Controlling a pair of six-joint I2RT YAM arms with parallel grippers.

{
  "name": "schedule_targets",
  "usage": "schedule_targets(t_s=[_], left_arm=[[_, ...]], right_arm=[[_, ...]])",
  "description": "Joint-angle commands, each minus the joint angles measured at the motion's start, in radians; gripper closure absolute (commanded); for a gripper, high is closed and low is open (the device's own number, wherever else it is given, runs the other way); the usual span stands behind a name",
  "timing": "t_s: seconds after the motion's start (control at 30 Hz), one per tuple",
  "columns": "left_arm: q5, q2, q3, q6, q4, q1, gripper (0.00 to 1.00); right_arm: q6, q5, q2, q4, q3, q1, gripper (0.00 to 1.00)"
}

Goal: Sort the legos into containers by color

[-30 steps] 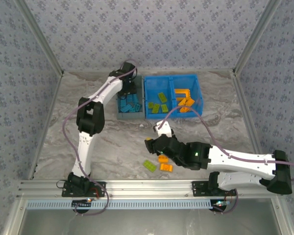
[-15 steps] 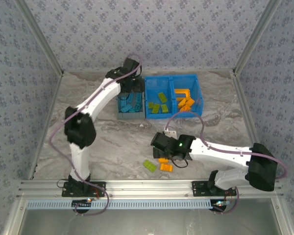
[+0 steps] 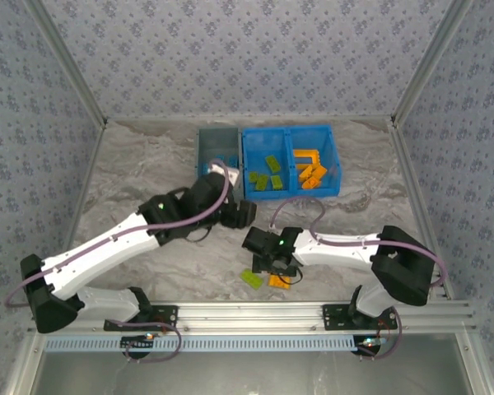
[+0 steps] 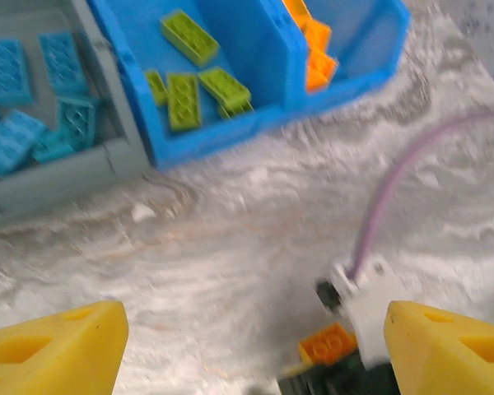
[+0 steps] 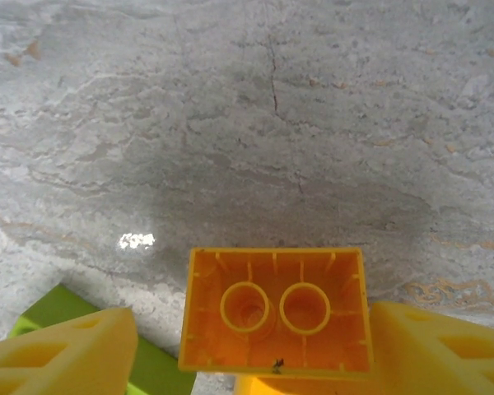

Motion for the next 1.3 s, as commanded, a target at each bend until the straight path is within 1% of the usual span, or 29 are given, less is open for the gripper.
schedule_targets(t_s=[0.0, 0.07, 0.23, 0.4, 0.43, 0.53, 0.63, 0.7, 0.77, 0.8, 0.87, 0.97, 1.03, 1.1, 1.13, 1.27], left_arm=[[-0.097, -0.073, -0.047, -0.077, -0.003, -0.08, 0.19], [-0.115, -0.101, -0.078, -0.103, 0.001, -0.124, 0.2], [-0.153, -0.139, -0.116, -0.147, -0.045, -0.192, 0.22], [-0.174, -0.195, -0.177, -0.166, -0.028, -0.261, 0.22], [-0.175, -0.21, -0.192, -0.173, 0.002, -0.27, 0.22], [-0.185, -0.249, -0.22, -0.196, -0.001, -0.284, 0.22], [-0.186, -0.282, -0.23, -0.19, 0.025, -0.294, 0.22], [-0.173, -0.284, -0.23, -0.179, 0.053, -0.294, 0.21], [-0.151, -0.269, -0.231, -0.167, 0.095, -0.294, 0.19], [-0.136, -0.253, -0.229, -0.163, 0.115, -0.294, 0.19], [-0.104, -0.207, -0.213, -0.163, 0.141, -0.294, 0.19], [-0.068, -0.137, -0.191, -0.168, 0.186, -0.296, 0.19], [-0.053, -0.106, -0.185, -0.172, 0.22, -0.295, 0.19], [-0.049, -0.087, -0.177, -0.168, 0.24, -0.295, 0.2], [-0.049, -0.08, -0.172, -0.164, 0.245, -0.296, 0.2], [-0.032, -0.061, -0.174, -0.14, 0.258, -0.297, 0.19]], right_arm=[[0.032, 0.009, 0.032, 0.018, -0.025, 0.012, 0.29], [0.038, 0.013, 0.04, 0.027, -0.032, 0.012, 0.34], [0.036, 0.038, 0.047, 0.027, -0.044, 0.015, 0.45], [0.026, 0.088, 0.024, 0.017, -0.043, 0.017, 0.59], [0.018, 0.103, 0.014, 0.009, -0.037, 0.016, 0.62], [-0.004, 0.174, -0.028, -0.077, 0.005, 0.017, 0.68], [-0.046, 0.254, -0.119, -0.19, 0.045, -0.02, 0.68], [-0.111, 0.291, -0.193, -0.236, 0.063, -0.096, 0.68], [-0.203, 0.289, -0.255, -0.233, 0.077, -0.21, 0.67], [-0.268, 0.272, -0.276, -0.221, 0.089, -0.286, 0.67], [-0.375, 0.225, -0.282, -0.19, 0.127, -0.427, 0.67], [-0.465, 0.173, -0.21, -0.154, 0.211, -0.611, 0.67], [-0.469, 0.136, -0.134, -0.119, 0.27, -0.707, 0.68], [-0.443, 0.121, -0.067, -0.079, 0.317, -0.762, 0.68], [-0.418, 0.13, -0.035, -0.064, 0.361, -0.779, 0.68], [-0.292, 0.14, 0.099, -0.018, 0.445, -0.819, 0.67]])
